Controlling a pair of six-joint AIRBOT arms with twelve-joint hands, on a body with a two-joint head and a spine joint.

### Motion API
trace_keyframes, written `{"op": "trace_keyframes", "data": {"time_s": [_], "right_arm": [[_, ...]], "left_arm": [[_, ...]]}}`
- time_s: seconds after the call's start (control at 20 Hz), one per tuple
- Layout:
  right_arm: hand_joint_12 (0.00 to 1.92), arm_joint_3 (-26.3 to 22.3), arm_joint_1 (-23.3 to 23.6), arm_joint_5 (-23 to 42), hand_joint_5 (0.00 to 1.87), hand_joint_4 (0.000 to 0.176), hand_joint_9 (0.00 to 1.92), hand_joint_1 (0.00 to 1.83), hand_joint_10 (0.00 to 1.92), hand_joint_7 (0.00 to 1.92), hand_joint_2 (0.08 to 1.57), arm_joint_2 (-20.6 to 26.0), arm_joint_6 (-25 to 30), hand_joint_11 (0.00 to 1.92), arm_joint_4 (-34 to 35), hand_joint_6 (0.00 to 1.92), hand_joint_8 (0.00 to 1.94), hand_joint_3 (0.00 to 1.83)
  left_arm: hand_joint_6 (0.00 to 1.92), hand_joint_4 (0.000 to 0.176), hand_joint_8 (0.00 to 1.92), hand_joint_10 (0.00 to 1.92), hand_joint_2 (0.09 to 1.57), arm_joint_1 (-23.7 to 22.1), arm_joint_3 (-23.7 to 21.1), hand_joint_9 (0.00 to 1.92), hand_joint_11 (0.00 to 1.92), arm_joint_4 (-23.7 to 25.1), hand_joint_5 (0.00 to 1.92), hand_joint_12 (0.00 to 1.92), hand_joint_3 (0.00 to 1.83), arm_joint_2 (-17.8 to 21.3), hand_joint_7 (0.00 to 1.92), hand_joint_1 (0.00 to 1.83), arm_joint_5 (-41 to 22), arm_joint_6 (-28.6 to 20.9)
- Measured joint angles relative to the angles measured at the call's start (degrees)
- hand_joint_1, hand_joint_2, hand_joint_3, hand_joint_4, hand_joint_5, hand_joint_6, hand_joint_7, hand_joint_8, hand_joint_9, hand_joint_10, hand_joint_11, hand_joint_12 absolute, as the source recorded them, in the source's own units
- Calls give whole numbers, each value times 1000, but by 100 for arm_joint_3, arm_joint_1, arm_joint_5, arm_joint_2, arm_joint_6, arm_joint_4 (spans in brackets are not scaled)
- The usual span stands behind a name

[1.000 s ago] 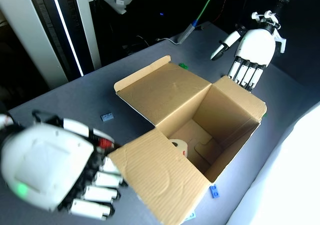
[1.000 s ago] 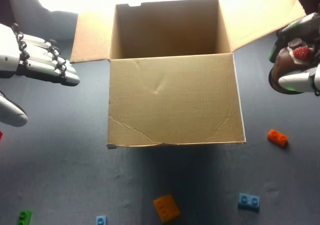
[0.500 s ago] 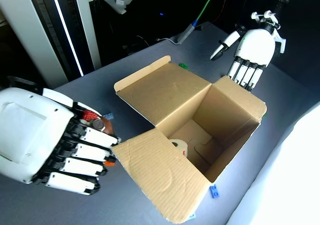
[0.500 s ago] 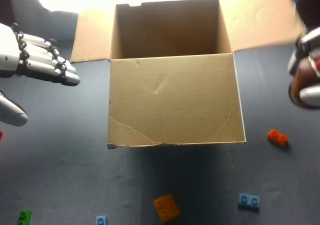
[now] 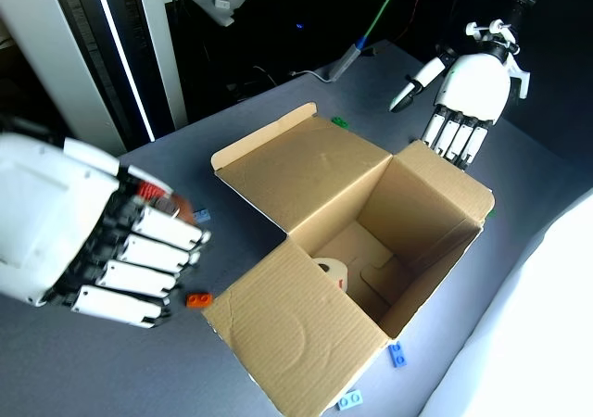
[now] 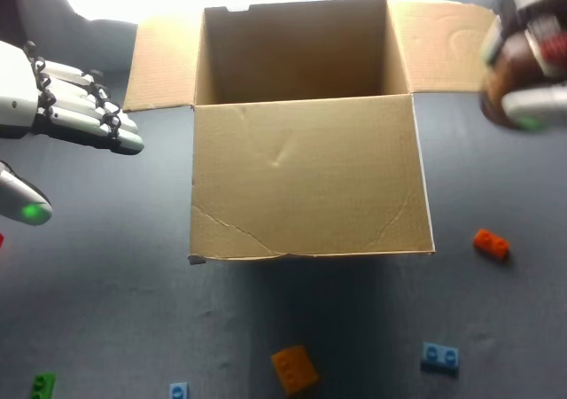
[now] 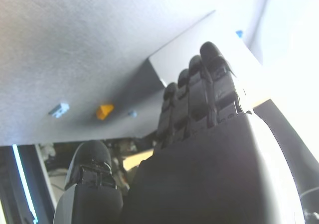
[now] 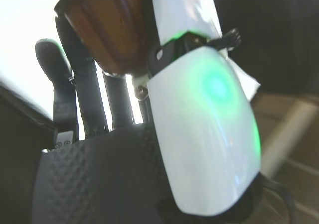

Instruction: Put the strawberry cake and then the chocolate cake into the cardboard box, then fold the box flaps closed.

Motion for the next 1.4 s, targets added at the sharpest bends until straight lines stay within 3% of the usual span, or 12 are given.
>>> {"op": "trace_keyframes", "data": {"time_s": [0.25, 0.4, 0.6, 0.75, 1.0, 1.1, 1.25, 1.3, 1.35, 1.4], "right_arm": [[1702, 793, 164, 39, 851, 0, 673, 1225, 1270, 905, 1175, -975, -9, 335, -181, 985, 1320, 0], [1734, 1281, 385, 361, 887, 0, 642, 1219, 1306, 883, 1171, -1613, -304, 316, -157, 948, 1347, 2], [1769, 1832, 389, 304, 904, 0, 591, 1215, 1364, 851, 1177, -2302, -533, 309, -234, 938, 1393, 0], [1771, 2098, 302, 382, 911, 0, 587, 1215, 1365, 850, 1175, -2465, -555, 308, -638, 929, 1394, 0], [1765, 2238, -24, 922, 996, 0, 677, 1218, 1244, 903, 1138, -2747, -634, 292, -1534, 870, 1237, 0], [1627, 2356, -120, 1115, 1108, 0, 832, 1238, 1054, 1014, 1086, -2898, -726, 387, -1552, 710, 1034, 0], [1659, 2551, -236, 1399, 1079, 0, 745, 1232, 1150, 941, 1105, -3001, -732, 352, -1495, 751, 1159, 4], [1642, 2599, -264, 1445, 1003, 0, 733, 1216, 1149, 927, 1124, -3036, -732, 360, -1486, 878, 1164, 4], [1575, 2638, -280, 1480, 880, 0, 701, 1138, 977, 793, 1165, -3073, -750, 328, -1412, 1112, 683, 1], [1392, 2695, -302, 1534, 623, 0, 662, 1026, 550, 722, 1108, -3130, -772, 263, -1362, 328, 139, 0]], "left_arm": [[3, 6, 4, 8, 1204, 4, -44, 160, 0, 2, 97, 614, 1, 2, 114, 0, 17, 20], [1, 4, 4, 3, 1209, 4, -48, 151, 0, -7, 93, 614, 3, 0, 115, 0, 31, 24], [0, 10, 4, 2, 1201, 2, -61, 152, 0, -4, 89, 628, 0, 0, 138, 0, 42, 39], [0, 10, 3, 1, 1200, 4, -61, 152, 0, 7, 88, 623, 0, 0, 138, 0, 46, 42], [4, 9, 1, 6, 1223, 4, -70, 145, 0, -15, 87, 555, 7, -28, 120, 0, 44, 55], [11, 3, 6, 9, 1239, 4, -70, 172, 0, -4, 128, 646, 4, -28, 152, 0, 57, 55], [6, 0, 1, 5, 1245, 4, -70, 171, 0, 7, 127, 690, 4, -28, 141, 0, 63, 57], [8, 0, 1, 7, 1242, 4, -70, 176, 0, 4, 135, 697, 3, -28, 142, 0, 59, 57], [4, 6, 1, 4, 1237, 4, -70, 174, 0, 2, 130, 679, 0, -28, 133, 0, 63, 57], [0, 13, 0, 0, 1230, 4, -70, 166, 0, -15, 122, 675, 0, -28, 123, 0, 59, 57]]}}
